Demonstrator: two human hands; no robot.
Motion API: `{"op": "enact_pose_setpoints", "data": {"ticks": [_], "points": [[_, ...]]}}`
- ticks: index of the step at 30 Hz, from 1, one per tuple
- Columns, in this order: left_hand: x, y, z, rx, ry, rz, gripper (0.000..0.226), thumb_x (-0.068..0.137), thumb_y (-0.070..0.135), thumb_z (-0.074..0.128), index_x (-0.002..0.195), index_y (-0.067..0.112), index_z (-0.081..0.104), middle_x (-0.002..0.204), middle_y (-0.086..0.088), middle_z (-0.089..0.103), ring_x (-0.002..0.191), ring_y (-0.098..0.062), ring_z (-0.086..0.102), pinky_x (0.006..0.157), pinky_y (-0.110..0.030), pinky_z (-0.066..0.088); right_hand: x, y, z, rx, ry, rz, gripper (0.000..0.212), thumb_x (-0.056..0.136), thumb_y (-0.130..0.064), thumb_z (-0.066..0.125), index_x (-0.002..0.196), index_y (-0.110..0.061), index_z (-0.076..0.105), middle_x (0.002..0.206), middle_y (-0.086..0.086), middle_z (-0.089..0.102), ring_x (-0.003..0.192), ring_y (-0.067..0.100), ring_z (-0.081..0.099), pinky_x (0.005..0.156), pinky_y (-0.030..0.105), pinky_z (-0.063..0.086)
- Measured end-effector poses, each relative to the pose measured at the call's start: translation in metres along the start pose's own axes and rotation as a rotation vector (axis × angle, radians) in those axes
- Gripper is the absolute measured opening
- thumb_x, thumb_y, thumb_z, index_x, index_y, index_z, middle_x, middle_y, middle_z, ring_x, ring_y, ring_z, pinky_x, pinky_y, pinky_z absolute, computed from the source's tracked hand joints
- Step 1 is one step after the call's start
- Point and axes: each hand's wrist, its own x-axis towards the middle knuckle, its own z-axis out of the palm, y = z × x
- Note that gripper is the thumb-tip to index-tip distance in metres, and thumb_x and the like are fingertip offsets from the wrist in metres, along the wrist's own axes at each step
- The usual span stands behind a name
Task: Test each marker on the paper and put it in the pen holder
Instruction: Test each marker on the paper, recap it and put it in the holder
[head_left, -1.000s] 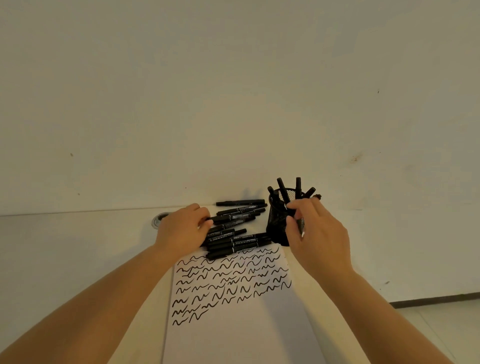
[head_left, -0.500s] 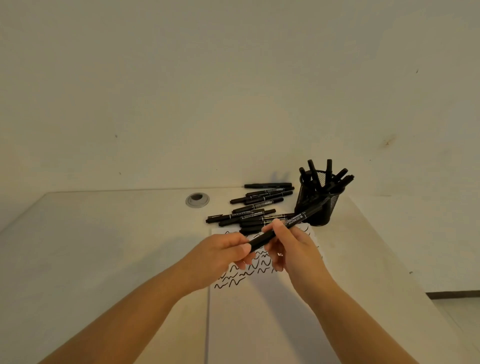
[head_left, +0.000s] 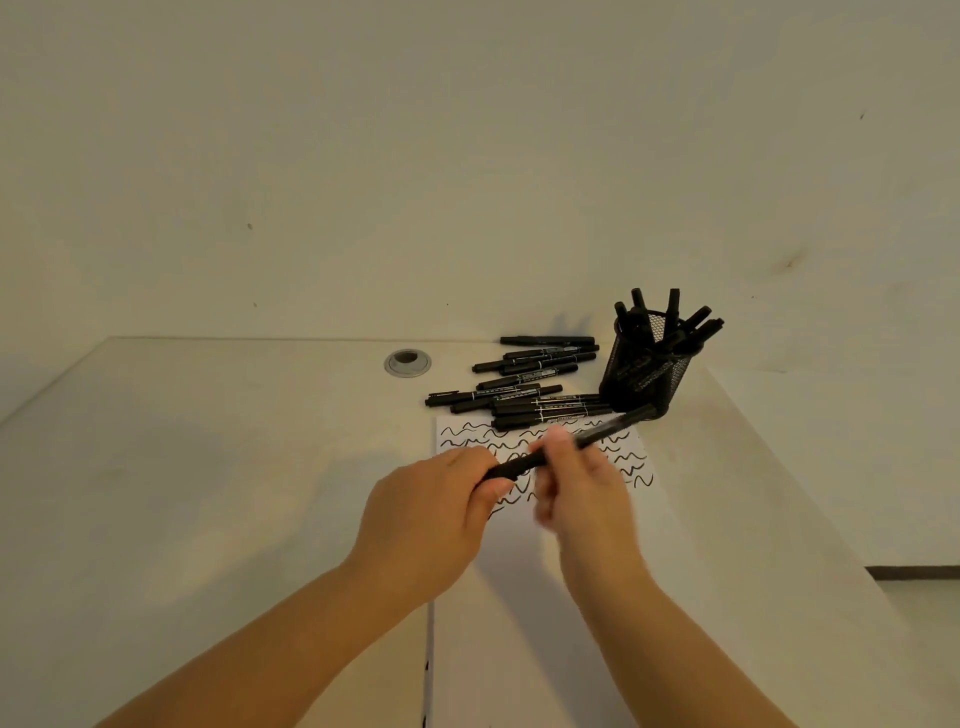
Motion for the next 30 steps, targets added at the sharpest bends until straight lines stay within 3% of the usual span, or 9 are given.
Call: {"op": "enact_pose_setpoints", "data": {"ticks": [2, 4, 6, 10, 12, 17, 22, 26, 30], "points": [[-0.007, -0.012, -0.001, 0.073, 0.067, -0.025, 0.025, 0.093, 0.043, 0.031, 0.093, 0.027, 0.051, 0.076, 0.014, 0.049, 0.065, -0.015, 0.050, 0.054, -0.029, 0.035, 0.011, -0.007, -0.015, 0.060, 0.165, 0.001, 0.031, 0.093, -0.032, 0.049, 0.068, -0.015, 0.056, 0.047, -0.006, 0.042, 0.035, 0.002, 0.034, 0.042, 0.021, 0.029], [-0.012, -0.028, -0.005, -0.012, 0.112, -0.082, 0.023, 0.092, 0.040, 0.036, 0.090, 0.025, 0.053, 0.073, 0.013, 0.051, 0.065, -0.018, 0.053, 0.055, -0.032, 0.039, 0.019, -0.012, -0.034, -0.021, 0.205, -0.072, 0.028, 0.092, -0.033, 0.050, 0.072, -0.016, 0.059, 0.046, -0.008, 0.047, 0.038, 0.001, 0.038, 0.044, 0.020, 0.032], [-0.010, -0.041, -0.007, -0.188, 0.103, -0.116, 0.021, 0.094, 0.036, 0.038, 0.082, 0.026, 0.053, 0.067, 0.011, 0.057, 0.064, -0.012, 0.057, 0.058, -0.033, 0.044, 0.020, -0.009, -0.045, -0.184, 0.144, -0.122, 0.021, 0.089, -0.031, 0.054, 0.077, -0.017, 0.063, 0.049, -0.007, 0.056, 0.043, 0.000, 0.045, 0.047, 0.019, 0.037], [0.004, -0.043, 0.001, -0.402, 0.006, -0.095, 0.020, 0.094, 0.032, 0.039, 0.082, 0.030, 0.055, 0.068, 0.019, 0.061, 0.061, 0.009, 0.053, 0.054, -0.012, 0.035, 0.018, 0.004, -0.036, -0.292, -0.074, -0.092, 0.014, 0.086, -0.022, 0.059, 0.077, -0.016, 0.067, 0.053, -0.002, 0.065, 0.045, 0.001, 0.051, 0.044, 0.013, 0.038], [0.009, -0.042, 0.009, -0.382, -0.026, -0.058, 0.022, 0.094, 0.033, 0.039, 0.088, 0.027, 0.059, 0.064, 0.014, 0.053, 0.058, 0.006, 0.049, 0.054, -0.015, 0.034, 0.017, 0.012, -0.030, -0.360, -0.171, -0.111, 0.017, 0.086, -0.017, 0.059, 0.072, -0.014, 0.067, 0.050, -0.001, 0.063, 0.044, 0.003, 0.052, 0.043, 0.011, 0.038], [0.007, -0.052, 0.025, -0.298, -0.145, -0.046, 0.024, 0.094, 0.037, 0.036, 0.093, 0.025, 0.057, 0.084, 0.005, 0.060, 0.083, -0.002, 0.046, 0.073, -0.031, 0.043, 0.018, 0.025, -0.030, -0.419, -0.134, -0.171, 0.020, 0.084, -0.009, 0.056, 0.066, -0.017, 0.058, 0.049, 0.002, 0.062, 0.045, 0.007, 0.051, 0.047, 0.015, 0.041], [0.003, -0.054, 0.025, -0.380, -0.174, -0.073, 0.017, 0.095, 0.036, 0.036, 0.090, 0.039, 0.052, 0.098, 0.010, 0.066, 0.090, 0.003, 0.046, 0.076, -0.024, 0.042, 0.017, 0.027, -0.030, -0.477, -0.185, -0.189, 0.019, 0.085, -0.014, 0.057, 0.067, -0.019, 0.057, 0.052, 0.001, 0.065, 0.046, 0.006, 0.053, 0.048, 0.014, 0.042], [0.003, -0.054, 0.025, -0.431, -0.166, -0.098, 0.019, 0.093, 0.038, 0.037, 0.091, 0.039, 0.056, 0.096, 0.007, 0.067, 0.091, -0.003, 0.053, 0.080, -0.032, 0.046, 0.017, 0.028, -0.030, -0.526, -0.196, -0.223, 0.022, 0.086, -0.017, 0.056, 0.066, -0.024, 0.055, 0.054, -0.004, 0.065, 0.047, 0.003, 0.052, 0.047, 0.013, 0.040], [0.002, -0.054, 0.025, -0.451, -0.167, -0.105, 0.018, 0.092, 0.042, 0.037, 0.084, 0.051, 0.050, 0.097, 0.003, 0.067, 0.089, -0.006, 0.056, 0.079, -0.032, 0.047, 0.019, 0.029, -0.034, -0.518, -0.159, -0.213, 0.024, 0.085, -0.016, 0.055, 0.063, -0.025, 0.054, 0.051, -0.005, 0.062, 0.044, 0.001, 0.049, 0.044, 0.010, 0.038]]}}
